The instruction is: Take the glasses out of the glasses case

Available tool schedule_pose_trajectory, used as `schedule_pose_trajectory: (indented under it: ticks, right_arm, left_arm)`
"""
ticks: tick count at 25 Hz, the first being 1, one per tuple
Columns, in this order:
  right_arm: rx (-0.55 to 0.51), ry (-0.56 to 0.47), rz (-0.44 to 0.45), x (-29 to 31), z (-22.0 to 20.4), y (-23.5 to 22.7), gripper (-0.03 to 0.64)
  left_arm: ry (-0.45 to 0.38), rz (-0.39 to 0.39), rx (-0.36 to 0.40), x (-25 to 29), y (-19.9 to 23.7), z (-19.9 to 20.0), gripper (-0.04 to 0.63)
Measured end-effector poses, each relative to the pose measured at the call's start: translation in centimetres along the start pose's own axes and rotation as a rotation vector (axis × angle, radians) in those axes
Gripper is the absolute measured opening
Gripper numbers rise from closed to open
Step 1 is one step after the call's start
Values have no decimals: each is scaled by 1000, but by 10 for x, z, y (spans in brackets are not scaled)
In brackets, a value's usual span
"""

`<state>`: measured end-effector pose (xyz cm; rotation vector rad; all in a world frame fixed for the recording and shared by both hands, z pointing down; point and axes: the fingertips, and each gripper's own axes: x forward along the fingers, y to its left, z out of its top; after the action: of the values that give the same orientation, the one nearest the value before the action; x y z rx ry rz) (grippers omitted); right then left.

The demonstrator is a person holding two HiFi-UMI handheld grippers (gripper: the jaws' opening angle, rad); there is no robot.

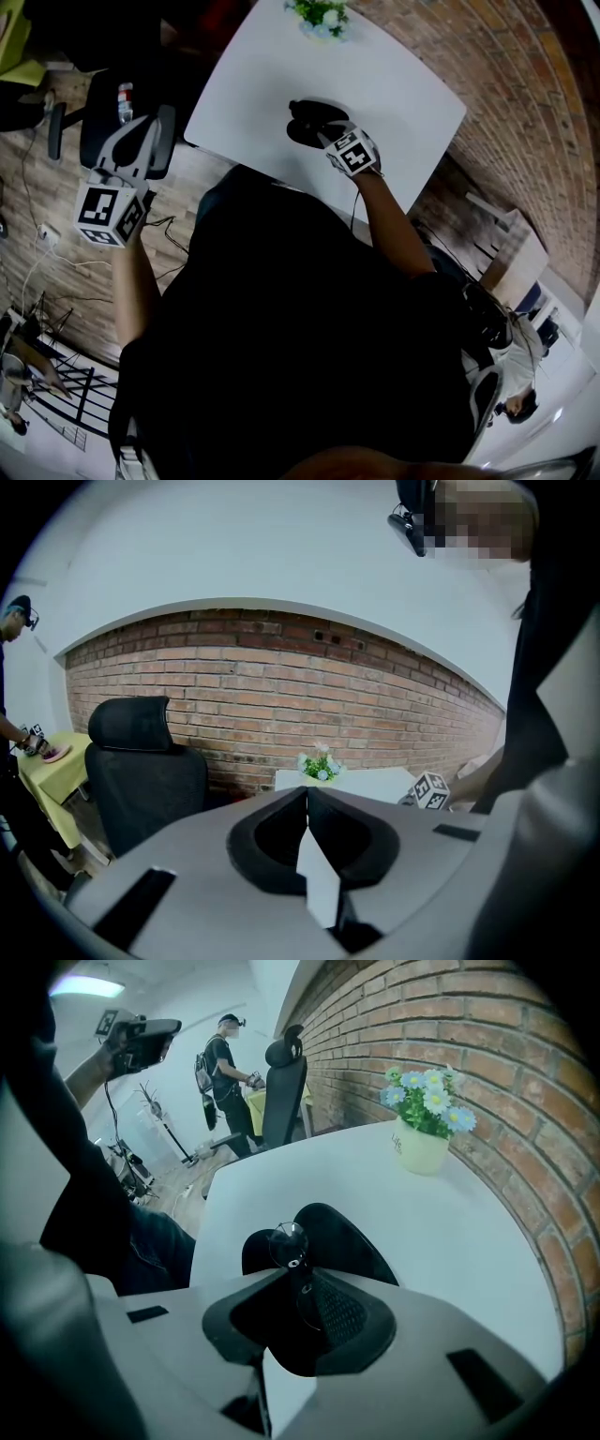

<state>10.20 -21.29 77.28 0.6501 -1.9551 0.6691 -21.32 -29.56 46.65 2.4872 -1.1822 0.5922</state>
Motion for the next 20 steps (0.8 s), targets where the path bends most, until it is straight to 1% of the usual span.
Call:
schedule_pose_trajectory:
  ticks: [11, 20]
  right_arm:
    - [-36, 39, -6, 22, 2, -3, 89]
    - [-96, 94, -16, 33, -3, -3, 89]
  left_arm:
    - [16, -3, -17, 4, 12, -8, 9]
    - [24, 1, -24, 2, 19, -14, 9]
